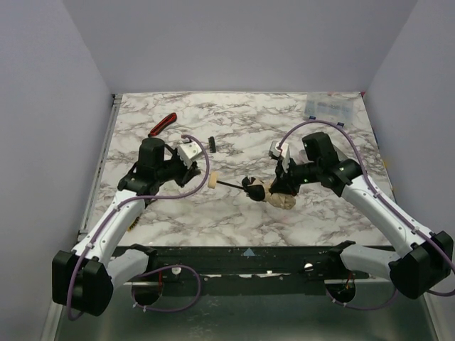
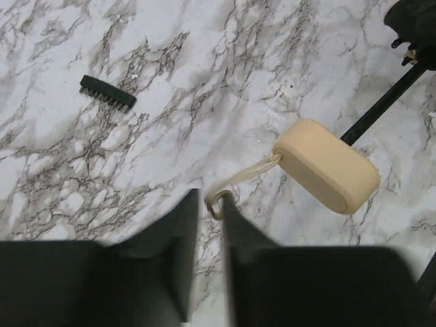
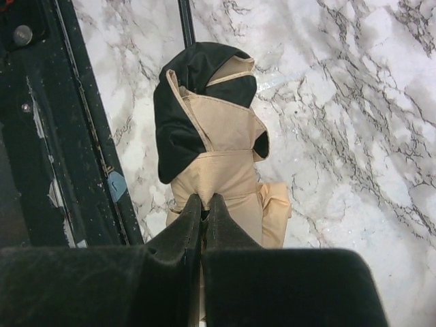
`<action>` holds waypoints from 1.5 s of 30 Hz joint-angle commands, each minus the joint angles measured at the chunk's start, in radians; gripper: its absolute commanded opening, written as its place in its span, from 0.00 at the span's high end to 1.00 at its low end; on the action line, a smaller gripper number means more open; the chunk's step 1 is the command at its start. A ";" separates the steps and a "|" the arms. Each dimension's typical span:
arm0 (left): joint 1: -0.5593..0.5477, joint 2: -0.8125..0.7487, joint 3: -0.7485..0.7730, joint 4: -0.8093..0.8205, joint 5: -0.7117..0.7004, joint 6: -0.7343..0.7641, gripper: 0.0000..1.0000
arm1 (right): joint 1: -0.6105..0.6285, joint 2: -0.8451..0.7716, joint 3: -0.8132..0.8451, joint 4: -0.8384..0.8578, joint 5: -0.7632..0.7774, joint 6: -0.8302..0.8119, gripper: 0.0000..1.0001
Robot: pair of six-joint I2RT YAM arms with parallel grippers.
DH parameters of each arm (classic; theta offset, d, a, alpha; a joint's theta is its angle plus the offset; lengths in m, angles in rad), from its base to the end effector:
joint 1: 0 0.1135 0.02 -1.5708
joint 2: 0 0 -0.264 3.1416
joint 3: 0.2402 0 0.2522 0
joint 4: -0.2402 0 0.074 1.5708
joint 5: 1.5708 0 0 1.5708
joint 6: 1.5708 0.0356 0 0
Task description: Open the umbrella
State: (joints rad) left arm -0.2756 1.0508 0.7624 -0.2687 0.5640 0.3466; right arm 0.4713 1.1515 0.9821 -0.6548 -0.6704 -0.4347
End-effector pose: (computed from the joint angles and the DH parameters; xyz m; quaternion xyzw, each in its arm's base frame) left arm 0.2153 -0.0807 0.2754 0.3857 0.7581 -0.2266 0.4746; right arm 0.1978 0.1256 0.2977 -0.4927 0.7381 0.3126 0.3387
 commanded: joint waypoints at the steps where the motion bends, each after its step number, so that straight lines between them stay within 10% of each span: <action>1: 0.006 -0.034 0.031 -0.057 0.080 0.082 0.44 | -0.001 0.020 -0.018 0.034 0.018 0.027 1.00; 5: -0.071 -0.065 0.056 -0.129 0.029 0.247 0.24 | -0.001 0.062 -0.021 0.057 0.004 0.066 1.00; 11: -0.274 0.013 0.133 -0.267 -0.115 0.399 0.23 | 0.000 0.089 -0.011 0.067 -0.019 0.074 1.00; 23: -0.566 0.179 0.014 0.046 -0.475 0.505 0.24 | 0.002 0.108 -0.001 0.003 -0.121 0.072 1.00; 28: -0.615 0.211 -0.027 0.118 -0.556 0.561 0.44 | 0.001 0.110 -0.021 -0.023 -0.183 0.071 1.00; 34: -0.619 0.183 -0.029 0.114 -0.556 0.538 1.00 | 0.001 0.117 -0.060 -0.007 -0.174 0.078 0.98; 36: -0.619 0.179 -0.019 0.098 -0.556 0.539 1.00 | 0.001 0.126 -0.071 0.009 -0.168 0.088 0.88; 42: -0.619 0.175 0.020 0.032 -0.523 0.513 1.00 | 0.001 0.137 -0.060 0.068 -0.121 0.125 0.02; 45: -0.618 0.175 0.023 0.036 -0.523 0.508 1.00 | 0.003 0.138 -0.067 0.094 -0.093 0.125 0.00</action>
State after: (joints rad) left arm -0.9020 1.2606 0.7315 -0.2798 0.0414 0.8902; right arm 0.4706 1.2846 0.9318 -0.5961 -0.8009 -0.3279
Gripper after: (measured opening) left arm 0.097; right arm 0.993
